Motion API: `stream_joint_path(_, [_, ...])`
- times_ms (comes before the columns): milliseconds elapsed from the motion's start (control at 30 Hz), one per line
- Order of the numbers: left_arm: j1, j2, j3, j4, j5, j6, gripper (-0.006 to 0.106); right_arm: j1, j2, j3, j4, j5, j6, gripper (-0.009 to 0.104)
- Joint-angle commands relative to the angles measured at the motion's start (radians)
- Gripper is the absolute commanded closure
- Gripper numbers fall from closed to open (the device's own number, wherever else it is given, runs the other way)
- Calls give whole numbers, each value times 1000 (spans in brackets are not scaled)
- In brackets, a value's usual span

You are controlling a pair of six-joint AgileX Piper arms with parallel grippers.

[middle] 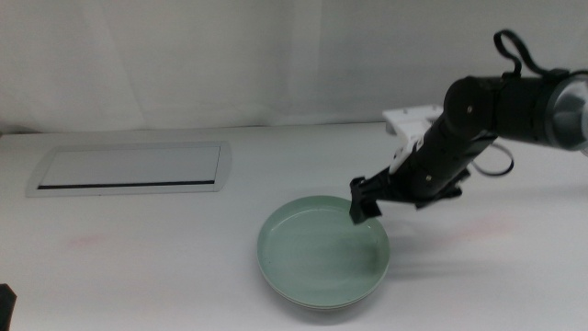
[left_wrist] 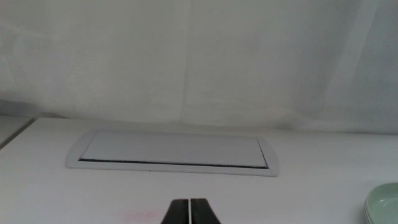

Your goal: Stack the three bowls on top of each other.

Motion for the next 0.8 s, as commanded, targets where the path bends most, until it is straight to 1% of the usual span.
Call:
stream_joint_path(0, [3, -4, 39, -3, 0, -5, 103, -1, -41, -35, -94, -5, 6, -8])
stream_joint_path(167, [3, -4, 39, -3, 0, -5, 103, -61, -111, -133, -401, 16, 167, -8])
stream_joint_path(233, [3, -4, 39, -3, 0, -5, 103, -107, -148, -159, -482, 18, 229, -8])
stream_joint_path(267, [3, -4, 39, -3, 0, -5, 103, -139, -170, -167, -511, 18, 248, -8])
stream_joint_path(300, [3, -4, 39, -3, 0, -5, 103, -174, -189, -167, -523, 16, 253, -8])
stream_joint_path(433, [3, -4, 39, -3, 0, -5, 103, -330, -274, -163, -524, 25, 237, -7])
stream_joint_path(467, [3, -4, 39, -3, 0, -5, 103, -402, -318, -149, -518, 28, 201, -4])
stream_joint_path(500, [3, -4, 39, -3, 0, -5, 103, -446, -369, -126, -496, 23, 147, 3])
stream_joint_path(567, [3, -4, 39, -3, 0, -5, 103, -473, -417, -89, -488, 8, 118, 18])
stream_joint_path(600, [3, -4, 39, -3, 0, -5, 103, -479, -475, -45, -491, -13, 118, 46])
stream_joint_path(667, [3, -4, 39, -3, 0, -5, 103, -479, -535, 5, -491, -51, 130, 85])
stream_joint_path(700, [3, -4, 39, -3, 0, -5, 103, -479, -571, 34, -491, -72, 154, 97])
stream_joint_path(767, [3, -4, 39, -3, 0, -5, 103, -478, -644, 87, -489, -114, 162, 98])
